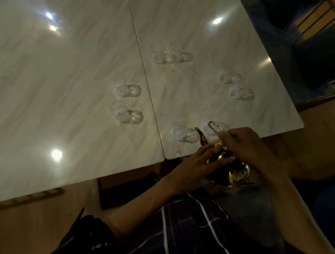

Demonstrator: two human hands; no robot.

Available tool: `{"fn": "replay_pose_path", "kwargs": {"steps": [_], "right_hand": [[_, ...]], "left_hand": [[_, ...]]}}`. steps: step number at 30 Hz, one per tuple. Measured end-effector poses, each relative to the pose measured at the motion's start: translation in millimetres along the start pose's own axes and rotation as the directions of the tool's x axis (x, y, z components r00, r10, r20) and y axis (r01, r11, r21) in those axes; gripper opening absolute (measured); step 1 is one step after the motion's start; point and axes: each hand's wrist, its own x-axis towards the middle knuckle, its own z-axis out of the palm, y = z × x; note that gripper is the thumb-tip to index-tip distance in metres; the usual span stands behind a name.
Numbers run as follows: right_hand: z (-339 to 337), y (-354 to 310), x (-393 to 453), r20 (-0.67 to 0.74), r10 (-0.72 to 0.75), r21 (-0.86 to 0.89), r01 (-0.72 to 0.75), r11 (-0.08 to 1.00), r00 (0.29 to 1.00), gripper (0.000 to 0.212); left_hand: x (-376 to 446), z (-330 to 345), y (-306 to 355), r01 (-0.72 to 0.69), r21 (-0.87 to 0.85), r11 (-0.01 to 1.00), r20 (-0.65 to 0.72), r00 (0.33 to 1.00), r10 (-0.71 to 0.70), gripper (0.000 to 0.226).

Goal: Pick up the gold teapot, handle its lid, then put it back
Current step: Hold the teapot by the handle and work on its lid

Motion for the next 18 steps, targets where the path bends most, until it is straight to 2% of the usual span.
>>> {"fn": "replay_pose_path", "kwargs": {"steps": [18], "right_hand": [[-3.4, 1.1, -2.2, 0.008, 0.004, 0.013, -0.004, 1.000, 1.000, 0.043]], "left_hand": [[-0.1, 4.3, 2.5, 0.018, 0.009, 1.000, 0.004, 1.000, -0.018, 0.094]]}}
